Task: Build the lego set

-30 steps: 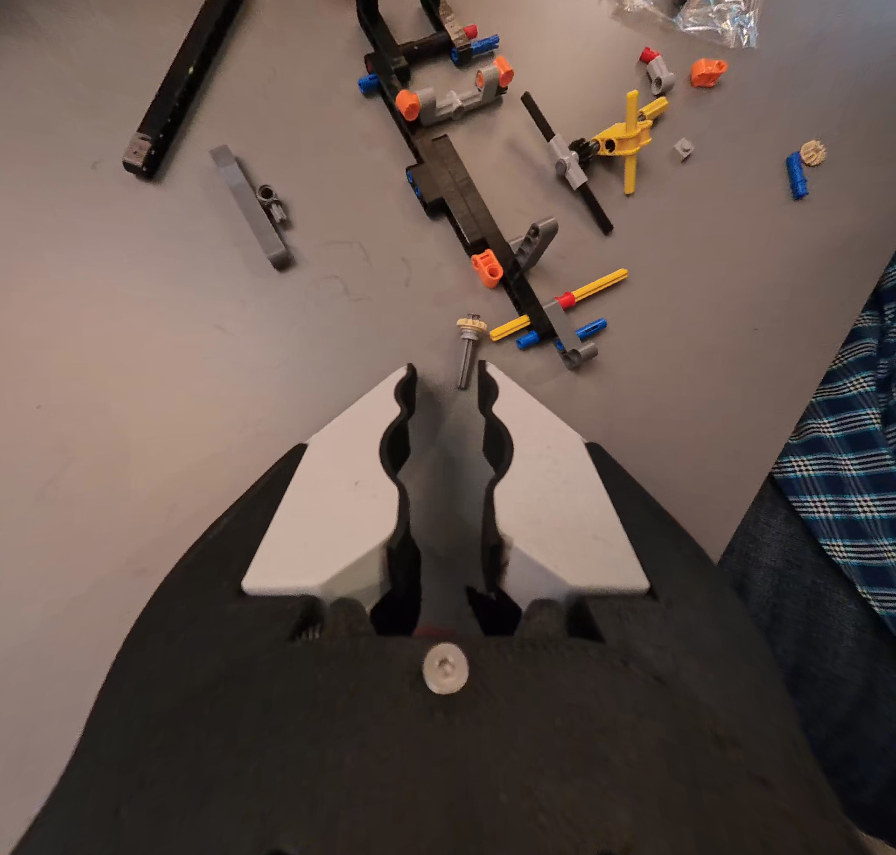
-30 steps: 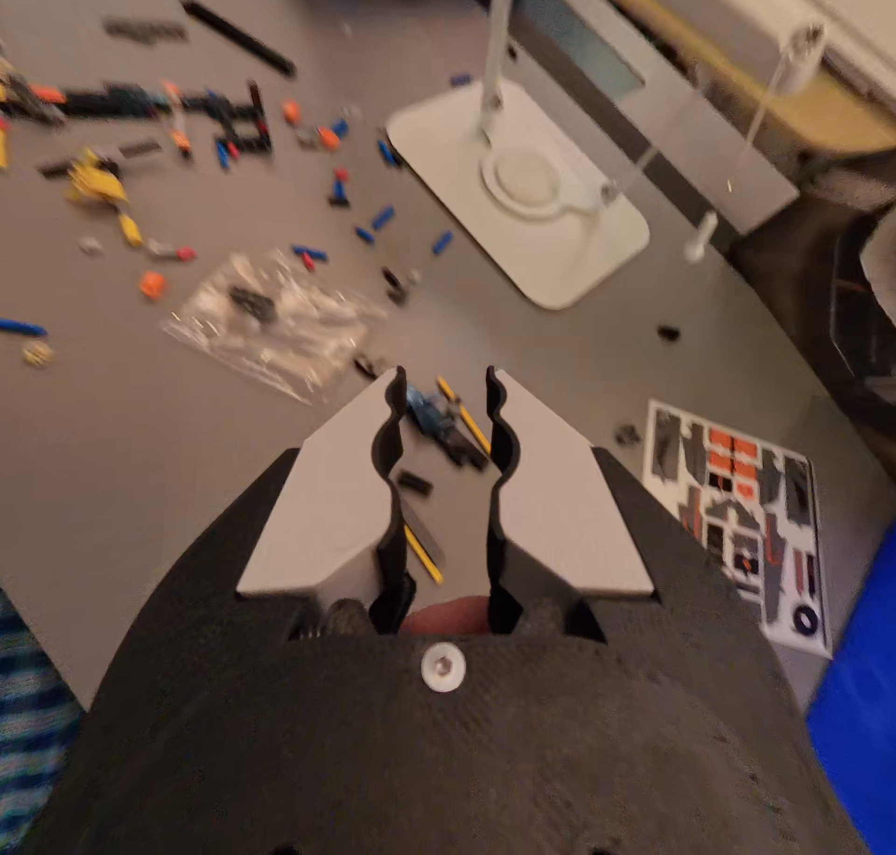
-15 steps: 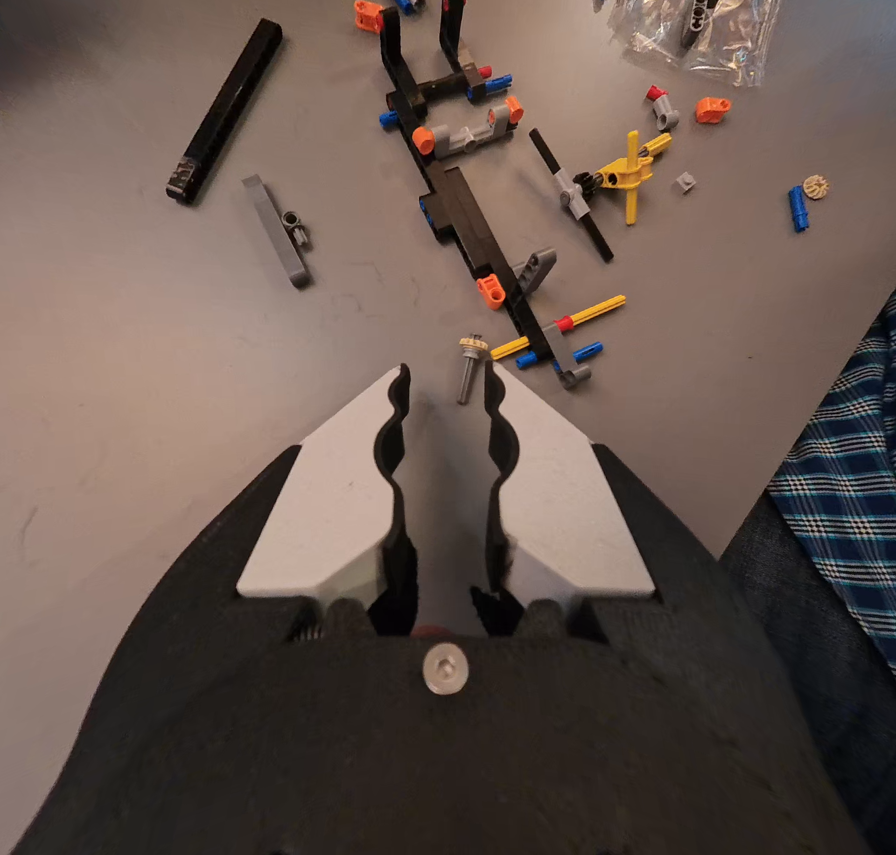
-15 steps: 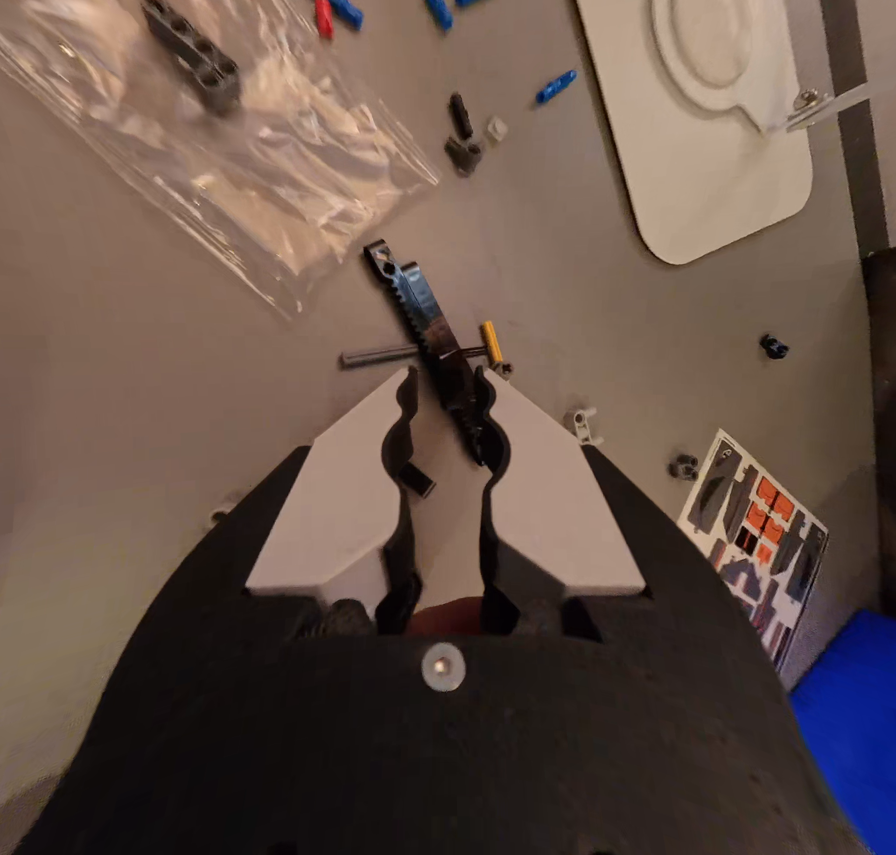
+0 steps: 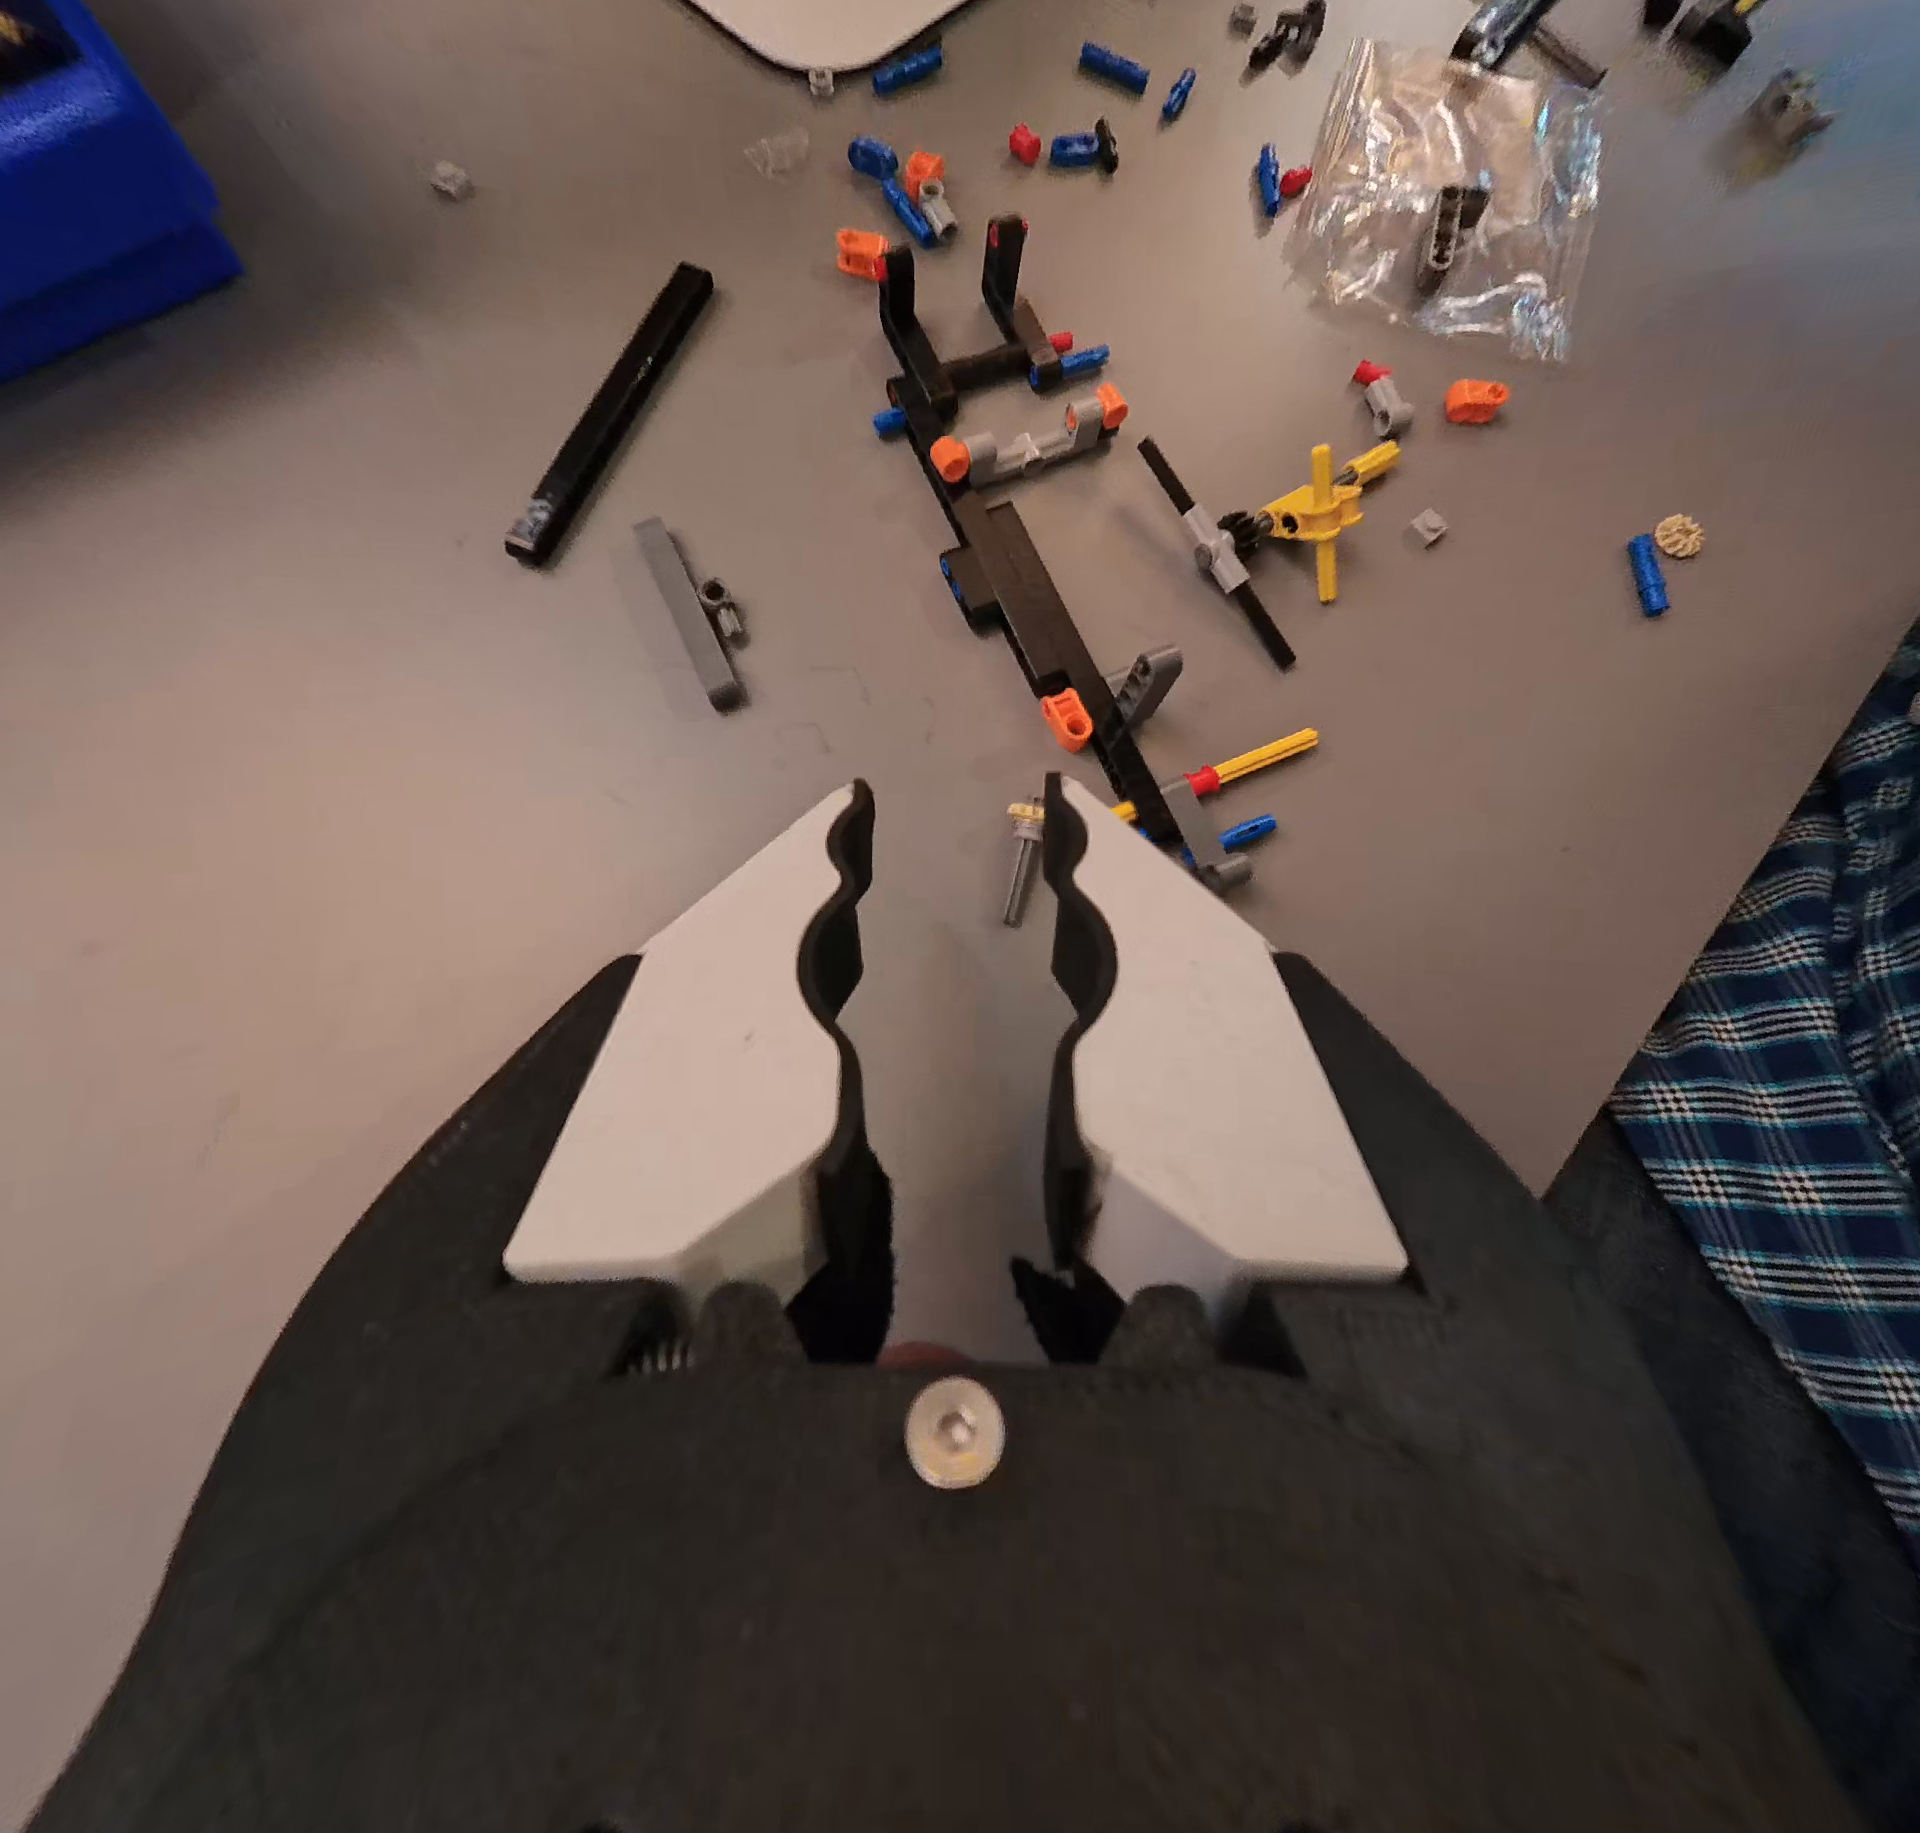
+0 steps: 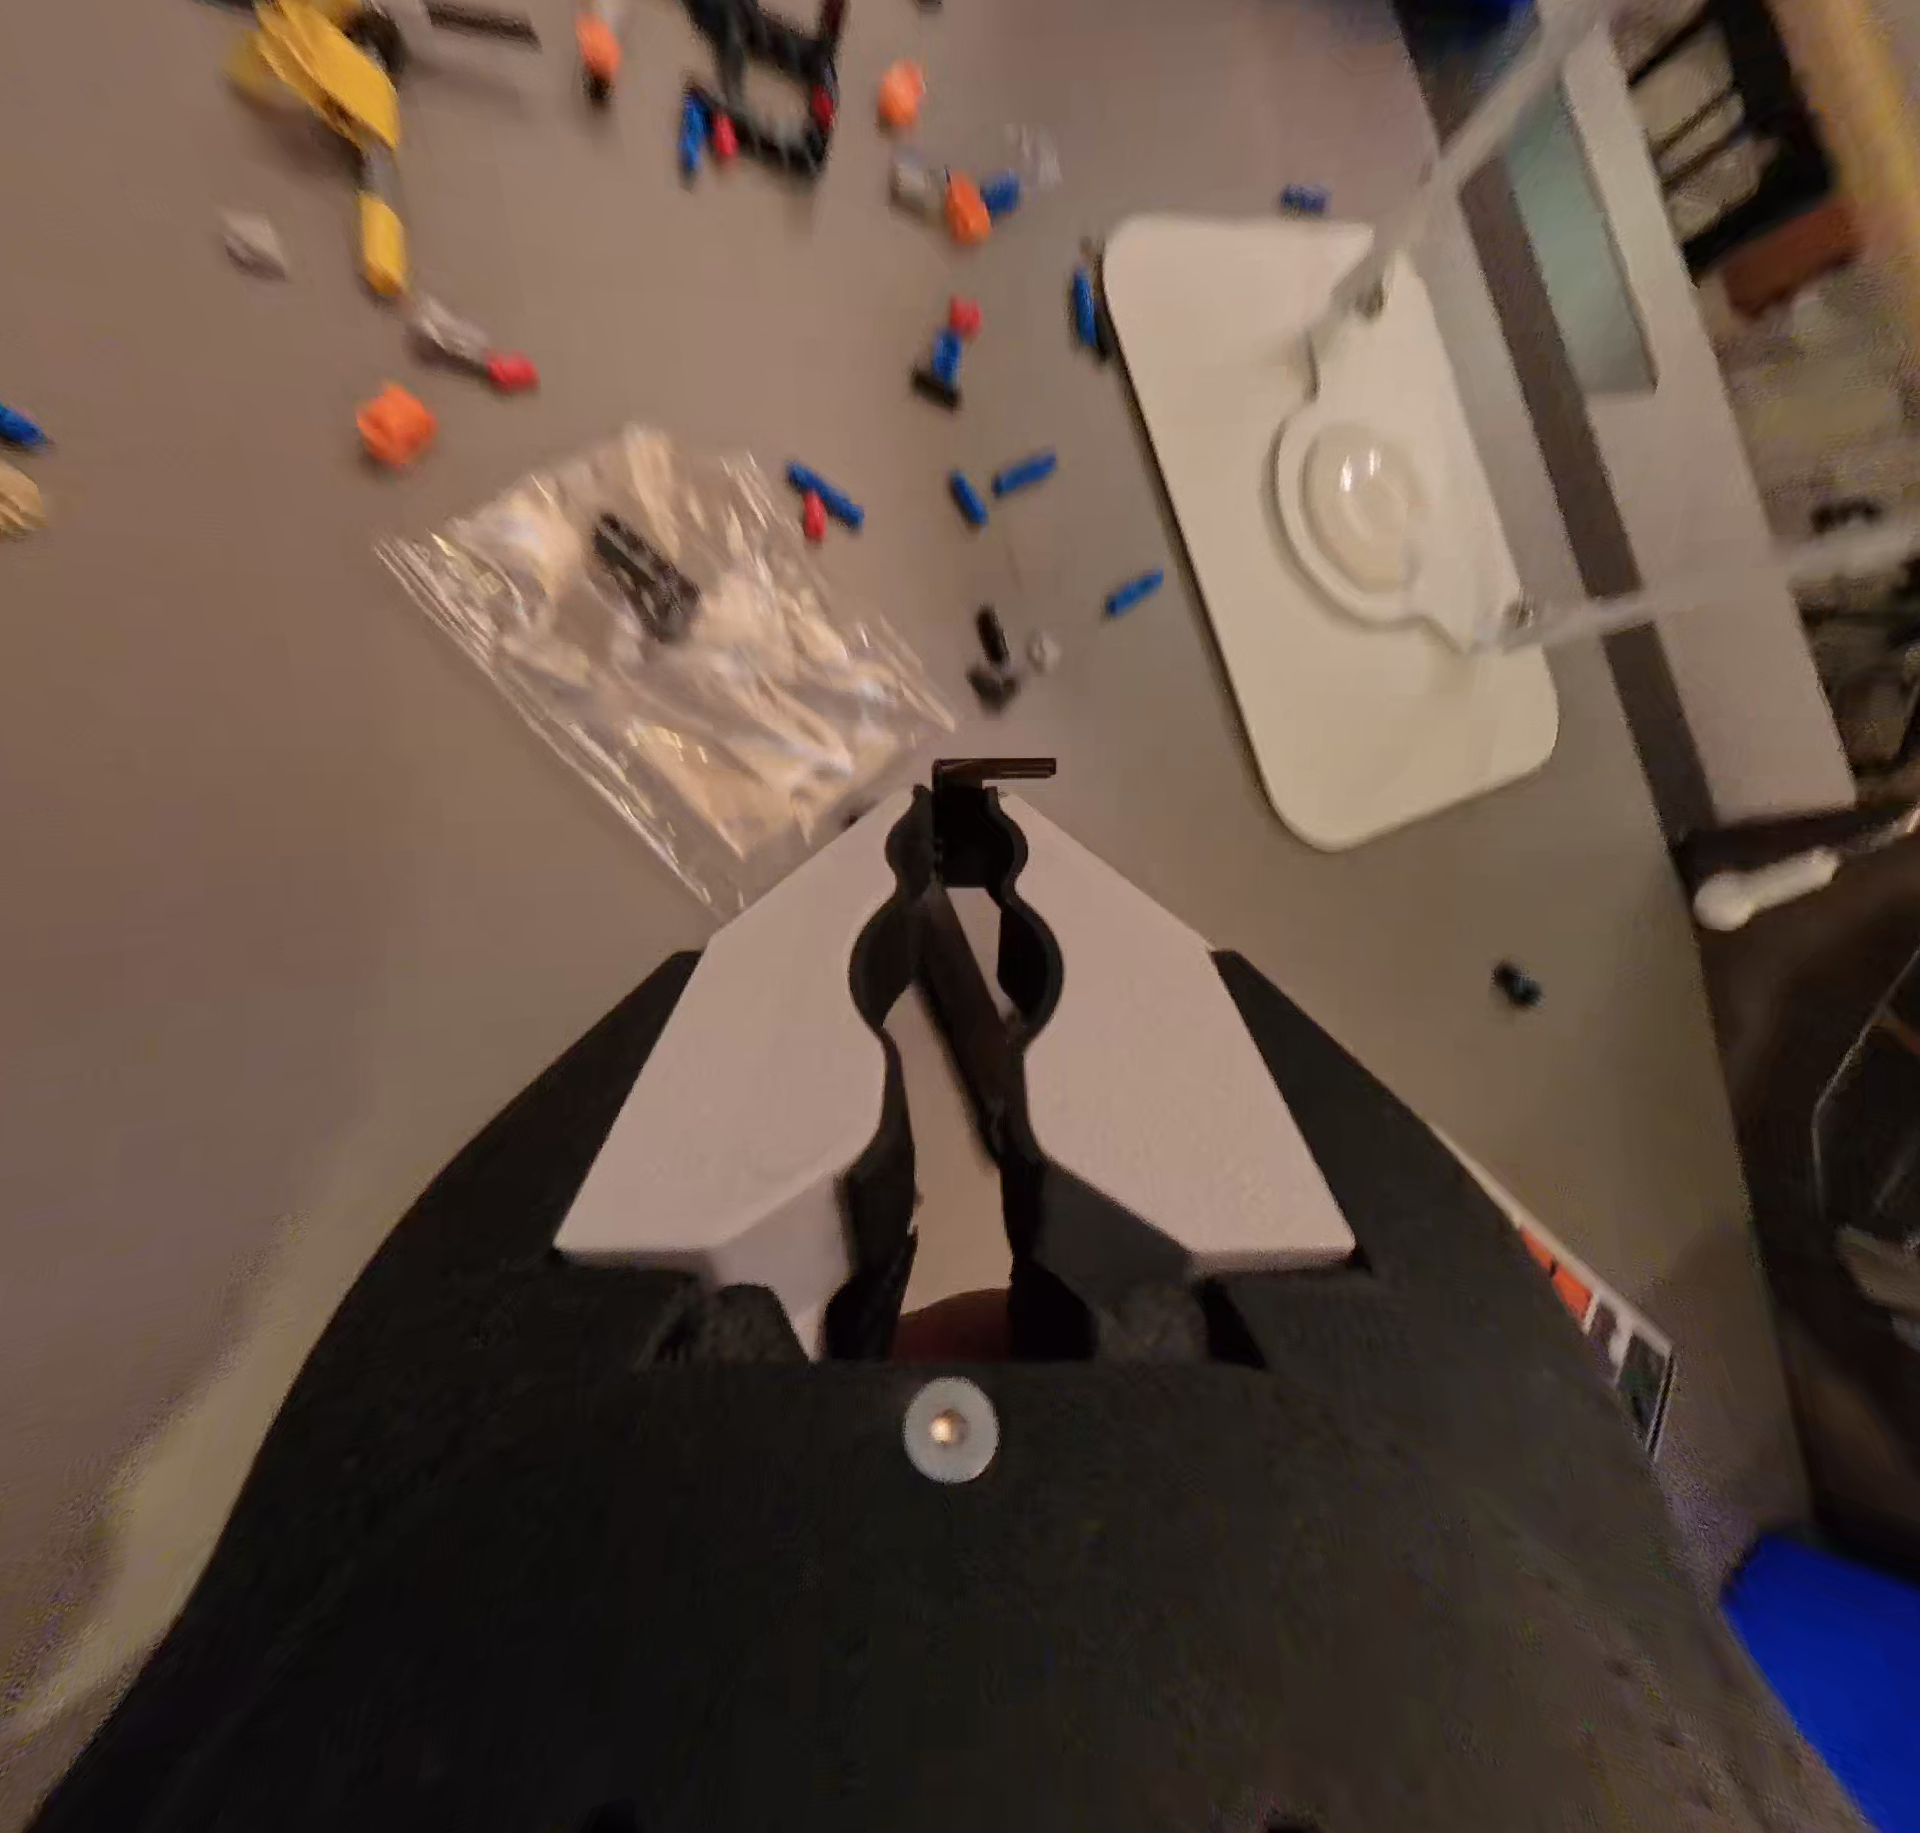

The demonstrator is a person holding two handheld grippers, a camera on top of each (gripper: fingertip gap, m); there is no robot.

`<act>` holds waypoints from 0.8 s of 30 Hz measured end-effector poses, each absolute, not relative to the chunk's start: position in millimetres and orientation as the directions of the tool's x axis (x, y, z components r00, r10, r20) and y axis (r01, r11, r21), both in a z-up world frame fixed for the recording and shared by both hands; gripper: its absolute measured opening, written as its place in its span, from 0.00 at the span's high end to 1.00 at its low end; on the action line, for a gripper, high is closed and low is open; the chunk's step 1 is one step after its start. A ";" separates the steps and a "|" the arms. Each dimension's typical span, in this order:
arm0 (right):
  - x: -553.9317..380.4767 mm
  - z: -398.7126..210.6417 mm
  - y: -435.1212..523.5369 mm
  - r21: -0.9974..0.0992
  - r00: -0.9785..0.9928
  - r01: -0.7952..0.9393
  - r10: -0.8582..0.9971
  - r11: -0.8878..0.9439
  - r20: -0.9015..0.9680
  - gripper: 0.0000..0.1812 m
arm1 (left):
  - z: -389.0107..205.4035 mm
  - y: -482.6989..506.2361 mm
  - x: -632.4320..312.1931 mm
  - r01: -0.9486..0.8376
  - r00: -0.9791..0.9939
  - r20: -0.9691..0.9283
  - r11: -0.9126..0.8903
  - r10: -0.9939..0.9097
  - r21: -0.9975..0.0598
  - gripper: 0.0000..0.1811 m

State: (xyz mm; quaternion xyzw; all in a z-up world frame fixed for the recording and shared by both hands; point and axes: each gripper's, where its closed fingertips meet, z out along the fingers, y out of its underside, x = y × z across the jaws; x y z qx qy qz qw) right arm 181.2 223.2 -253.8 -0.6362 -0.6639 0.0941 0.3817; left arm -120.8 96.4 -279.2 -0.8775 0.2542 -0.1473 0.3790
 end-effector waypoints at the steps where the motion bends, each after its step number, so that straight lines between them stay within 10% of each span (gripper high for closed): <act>1: 169.5 -245.0 217.0 -0.625 0.078 0.754 0.918 0.201 0.388 0.96 | -275.0 97.2 -120.1 -0.327 0.828 0.066 -0.575 -0.557 -0.750 0.83; 24: -12.3 -207.5 80.2 -0.708 -0.476 0.430 0.807 0.561 0.350 0.97 | -219.1 83.2 -108.7 -0.273 0.790 0.083 -0.471 -0.607 -0.839 0.79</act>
